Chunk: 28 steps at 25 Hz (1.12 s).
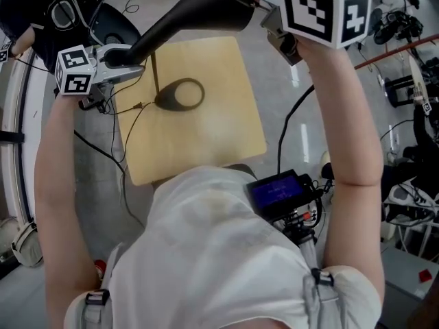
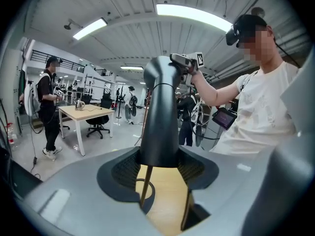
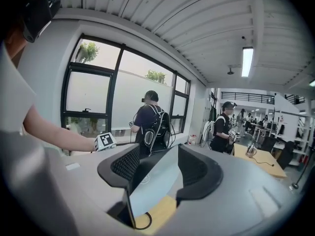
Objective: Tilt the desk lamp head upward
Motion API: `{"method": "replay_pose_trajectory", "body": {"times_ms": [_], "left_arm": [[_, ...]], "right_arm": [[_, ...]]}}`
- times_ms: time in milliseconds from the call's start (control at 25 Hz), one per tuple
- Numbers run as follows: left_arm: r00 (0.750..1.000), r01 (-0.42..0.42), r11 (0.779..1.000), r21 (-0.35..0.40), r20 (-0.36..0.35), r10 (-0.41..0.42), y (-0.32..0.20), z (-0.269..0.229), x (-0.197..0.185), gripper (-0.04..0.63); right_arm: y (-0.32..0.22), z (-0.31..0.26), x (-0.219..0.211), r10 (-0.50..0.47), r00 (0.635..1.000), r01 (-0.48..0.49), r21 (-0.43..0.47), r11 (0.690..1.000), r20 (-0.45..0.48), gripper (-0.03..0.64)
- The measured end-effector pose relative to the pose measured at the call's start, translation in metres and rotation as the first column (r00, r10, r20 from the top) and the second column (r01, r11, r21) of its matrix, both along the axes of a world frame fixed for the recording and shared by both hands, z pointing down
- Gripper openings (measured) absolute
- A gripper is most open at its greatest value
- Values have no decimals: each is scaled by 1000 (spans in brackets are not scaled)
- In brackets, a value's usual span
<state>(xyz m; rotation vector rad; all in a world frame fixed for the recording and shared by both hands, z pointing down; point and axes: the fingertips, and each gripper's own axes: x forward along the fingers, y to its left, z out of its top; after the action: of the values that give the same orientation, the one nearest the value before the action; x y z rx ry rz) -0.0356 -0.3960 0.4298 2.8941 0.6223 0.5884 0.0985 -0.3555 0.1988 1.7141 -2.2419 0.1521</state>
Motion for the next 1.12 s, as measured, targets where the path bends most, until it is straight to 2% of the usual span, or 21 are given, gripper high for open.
{"method": "replay_pose_trajectory", "body": {"times_ms": [480, 1120], "left_arm": [[1000, -25, 999, 30, 15, 24, 5, 5, 7, 221], [1000, -13, 1000, 24, 8, 13, 12, 2, 11, 219]], "right_arm": [[-6, -16, -25, -37, 997, 38, 7, 999, -71, 259], [-7, -26, -36, -45, 992, 47, 9, 999, -114, 259]]}}
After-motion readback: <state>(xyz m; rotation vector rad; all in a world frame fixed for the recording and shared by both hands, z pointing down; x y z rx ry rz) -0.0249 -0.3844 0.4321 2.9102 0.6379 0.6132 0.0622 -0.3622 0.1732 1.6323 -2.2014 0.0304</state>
